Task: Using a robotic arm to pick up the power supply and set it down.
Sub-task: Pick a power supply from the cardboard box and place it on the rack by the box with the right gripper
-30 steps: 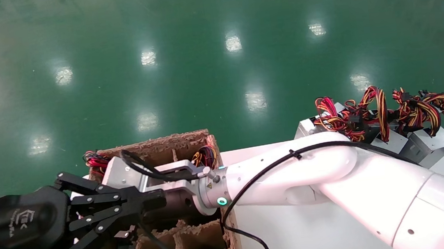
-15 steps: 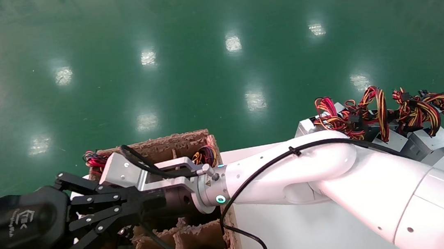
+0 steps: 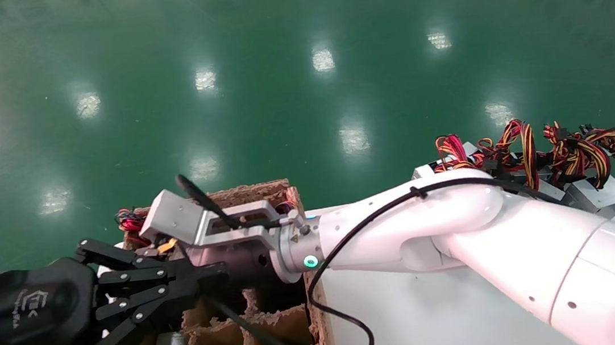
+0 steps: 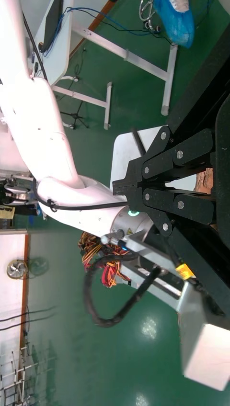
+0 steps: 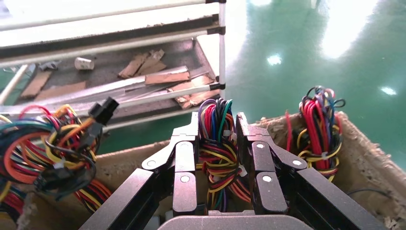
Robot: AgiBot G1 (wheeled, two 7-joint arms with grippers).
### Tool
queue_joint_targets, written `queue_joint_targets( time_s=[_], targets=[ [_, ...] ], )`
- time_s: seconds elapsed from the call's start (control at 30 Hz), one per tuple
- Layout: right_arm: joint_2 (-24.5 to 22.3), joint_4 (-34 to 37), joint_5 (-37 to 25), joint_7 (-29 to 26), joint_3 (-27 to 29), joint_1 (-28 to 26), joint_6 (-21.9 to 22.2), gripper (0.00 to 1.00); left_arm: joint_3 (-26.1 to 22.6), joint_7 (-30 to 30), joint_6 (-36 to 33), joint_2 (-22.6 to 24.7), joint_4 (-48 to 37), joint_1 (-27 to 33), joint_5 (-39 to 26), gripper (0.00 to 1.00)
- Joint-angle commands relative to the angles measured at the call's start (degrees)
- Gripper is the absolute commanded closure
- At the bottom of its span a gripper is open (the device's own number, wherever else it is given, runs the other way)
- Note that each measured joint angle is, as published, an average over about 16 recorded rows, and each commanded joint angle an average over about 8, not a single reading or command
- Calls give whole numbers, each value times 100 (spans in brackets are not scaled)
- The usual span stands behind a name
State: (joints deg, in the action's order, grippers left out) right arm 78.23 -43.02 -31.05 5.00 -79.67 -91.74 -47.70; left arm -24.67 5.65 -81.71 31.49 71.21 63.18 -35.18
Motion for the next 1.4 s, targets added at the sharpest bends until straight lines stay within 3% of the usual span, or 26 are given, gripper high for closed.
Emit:
queue_joint_targets(
  time_s=[0.03,0.83,1.07,1.4],
  targets=[
    [-9,59,105,23,10,-25,-74,100,0,0,0,0,0,0,0,100],
    [-78,1593,2087,90,866,-47,-2081,100,0,0,0,0,0,0,0,100],
    [-45,1832,2653,-66,1108,-190,-2165,100,0,0,0,0,0,0,0,100],
    [-67,1946,2918,102,1150,-751,-1786,100,0,0,0,0,0,0,0,100]
  ],
)
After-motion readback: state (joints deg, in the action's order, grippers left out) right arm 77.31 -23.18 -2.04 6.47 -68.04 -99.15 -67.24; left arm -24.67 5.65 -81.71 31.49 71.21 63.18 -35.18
